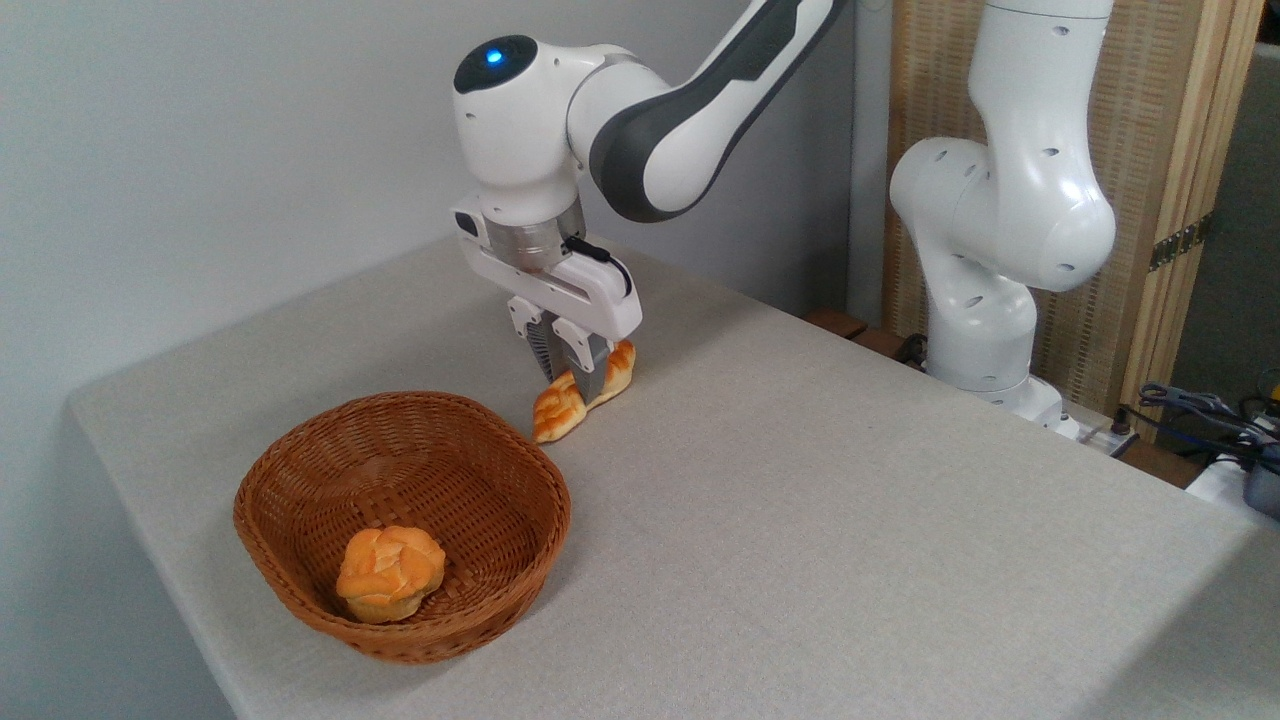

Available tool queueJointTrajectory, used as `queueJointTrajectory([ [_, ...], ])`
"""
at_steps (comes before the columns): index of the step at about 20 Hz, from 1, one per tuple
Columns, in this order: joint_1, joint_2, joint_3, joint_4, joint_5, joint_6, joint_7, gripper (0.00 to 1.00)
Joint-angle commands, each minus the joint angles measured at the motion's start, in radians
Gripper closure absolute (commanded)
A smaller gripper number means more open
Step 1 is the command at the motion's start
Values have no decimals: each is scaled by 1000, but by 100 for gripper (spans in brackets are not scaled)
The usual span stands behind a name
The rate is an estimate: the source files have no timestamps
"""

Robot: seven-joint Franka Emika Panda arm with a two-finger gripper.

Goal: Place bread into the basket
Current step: 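Lift the bread roll and carry it over the wicker basket, then lower the roll into the basket beside the bun and open the gripper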

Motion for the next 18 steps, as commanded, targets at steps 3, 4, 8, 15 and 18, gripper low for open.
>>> queueJointTrajectory([
  [3, 5, 32, 11, 253, 189, -219, 73, 76],
  [4, 5, 59, 16, 325, 217, -256, 88, 76],
  [8, 26, 119, 56, 465, 251, -244, 189, 69],
  [15, 37, 254, 46, 479, 346, 146, 202, 32],
  [18, 37, 264, 46, 476, 348, 164, 206, 4],
])
